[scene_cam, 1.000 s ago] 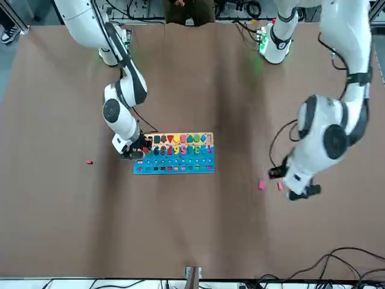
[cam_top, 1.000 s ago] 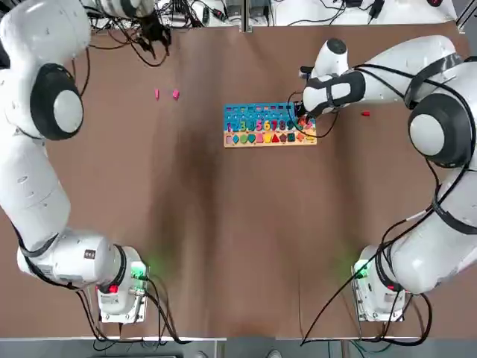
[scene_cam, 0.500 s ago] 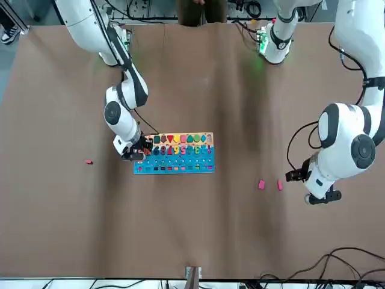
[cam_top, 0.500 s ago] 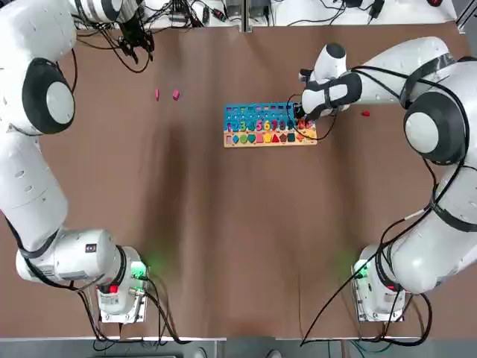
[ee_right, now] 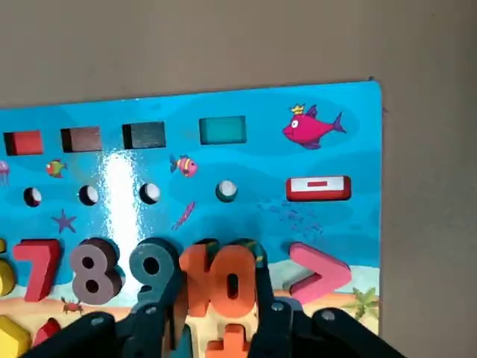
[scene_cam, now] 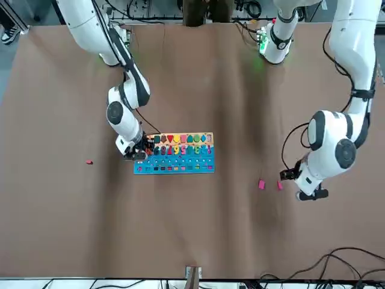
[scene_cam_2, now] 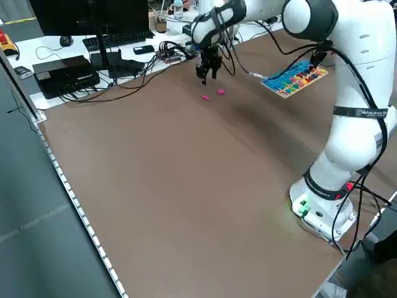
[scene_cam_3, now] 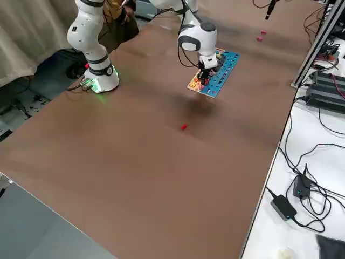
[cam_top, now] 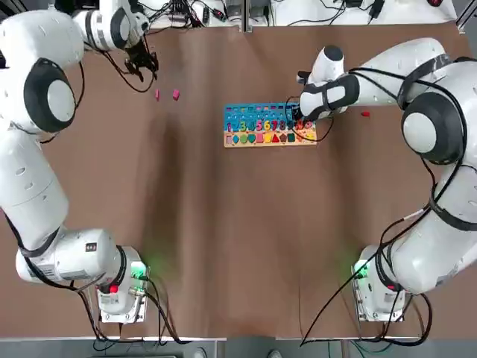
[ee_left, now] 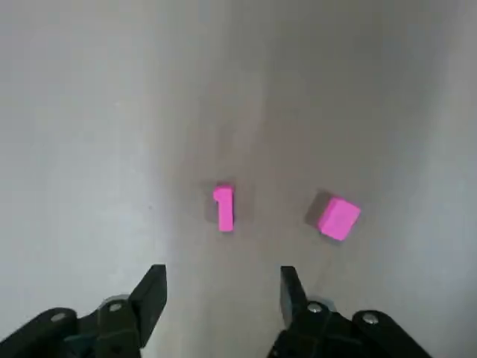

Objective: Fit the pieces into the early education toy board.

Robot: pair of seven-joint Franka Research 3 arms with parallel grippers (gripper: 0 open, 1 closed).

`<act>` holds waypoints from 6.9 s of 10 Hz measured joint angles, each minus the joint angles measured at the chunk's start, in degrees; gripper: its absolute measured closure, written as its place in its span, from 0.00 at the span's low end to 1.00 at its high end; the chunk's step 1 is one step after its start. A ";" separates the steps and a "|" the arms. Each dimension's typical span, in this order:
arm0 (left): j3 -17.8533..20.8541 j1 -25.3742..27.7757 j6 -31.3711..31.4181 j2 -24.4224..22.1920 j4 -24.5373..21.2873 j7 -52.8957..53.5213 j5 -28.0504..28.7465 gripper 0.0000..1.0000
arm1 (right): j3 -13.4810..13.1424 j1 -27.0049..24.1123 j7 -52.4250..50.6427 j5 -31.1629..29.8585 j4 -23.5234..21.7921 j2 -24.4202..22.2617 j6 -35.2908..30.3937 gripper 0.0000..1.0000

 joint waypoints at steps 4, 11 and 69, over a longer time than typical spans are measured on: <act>0.13 -0.07 2.77 1.04 -1.34 0.04 2.08 0.33 | 0.01 0.00 -0.01 0.00 0.00 0.19 0.33 0.60; 0.17 -0.09 8.35 6.36 -0.83 -1.15 2.22 0.42 | 0.01 0.01 -0.15 -0.02 0.01 0.23 0.30 0.60; -15.91 -15.74 9.67 -2.10 -12.69 -30.44 9.52 0.86 | -5.19 -17.21 -7.09 -3.55 4.29 -20.71 -30.67 0.01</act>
